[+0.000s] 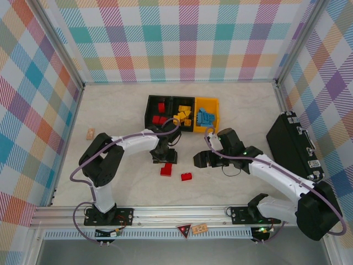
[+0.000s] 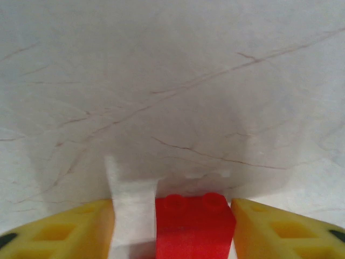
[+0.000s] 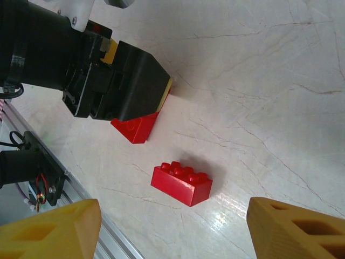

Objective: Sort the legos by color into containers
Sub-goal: Pick up the lego from the middle-left of the table.

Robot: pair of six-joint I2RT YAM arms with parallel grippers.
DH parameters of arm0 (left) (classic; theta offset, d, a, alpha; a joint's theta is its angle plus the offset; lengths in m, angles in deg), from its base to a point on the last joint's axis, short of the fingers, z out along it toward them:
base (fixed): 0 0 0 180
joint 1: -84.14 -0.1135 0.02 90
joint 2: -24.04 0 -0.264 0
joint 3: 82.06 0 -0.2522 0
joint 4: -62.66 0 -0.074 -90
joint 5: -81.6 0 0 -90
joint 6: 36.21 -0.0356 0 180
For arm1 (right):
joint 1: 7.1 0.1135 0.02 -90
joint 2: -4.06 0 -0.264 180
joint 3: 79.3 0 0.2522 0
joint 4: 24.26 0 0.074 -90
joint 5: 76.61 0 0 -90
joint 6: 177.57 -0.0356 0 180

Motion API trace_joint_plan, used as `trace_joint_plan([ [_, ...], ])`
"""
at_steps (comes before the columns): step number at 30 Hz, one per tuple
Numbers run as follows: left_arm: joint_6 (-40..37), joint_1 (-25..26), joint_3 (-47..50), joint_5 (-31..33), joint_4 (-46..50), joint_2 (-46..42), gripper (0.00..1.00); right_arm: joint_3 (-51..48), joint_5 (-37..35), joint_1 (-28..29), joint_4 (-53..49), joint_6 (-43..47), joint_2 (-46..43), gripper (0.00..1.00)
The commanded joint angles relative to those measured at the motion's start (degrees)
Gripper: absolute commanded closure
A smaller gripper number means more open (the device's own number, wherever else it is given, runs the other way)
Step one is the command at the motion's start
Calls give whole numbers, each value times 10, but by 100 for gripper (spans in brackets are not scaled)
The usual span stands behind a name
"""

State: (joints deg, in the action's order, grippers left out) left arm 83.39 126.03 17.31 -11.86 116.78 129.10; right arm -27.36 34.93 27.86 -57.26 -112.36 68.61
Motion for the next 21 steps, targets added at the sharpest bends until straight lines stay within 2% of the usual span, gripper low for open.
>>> trace_joint_plan([
  [1,10,6,9,1,-4,15,53,-8,1,4,15,-2,5,28],
  [6,3,6,-11,21,12,9,63,-9,-4,4,15,-2,3,28],
  [14,-5,0,-40,44,30,-9,64,-11,-4,4,24,-5,11,28],
  [21,-34,-40,-106,69,60,-19,64,-3,-8,4,24,-4,11,28],
])
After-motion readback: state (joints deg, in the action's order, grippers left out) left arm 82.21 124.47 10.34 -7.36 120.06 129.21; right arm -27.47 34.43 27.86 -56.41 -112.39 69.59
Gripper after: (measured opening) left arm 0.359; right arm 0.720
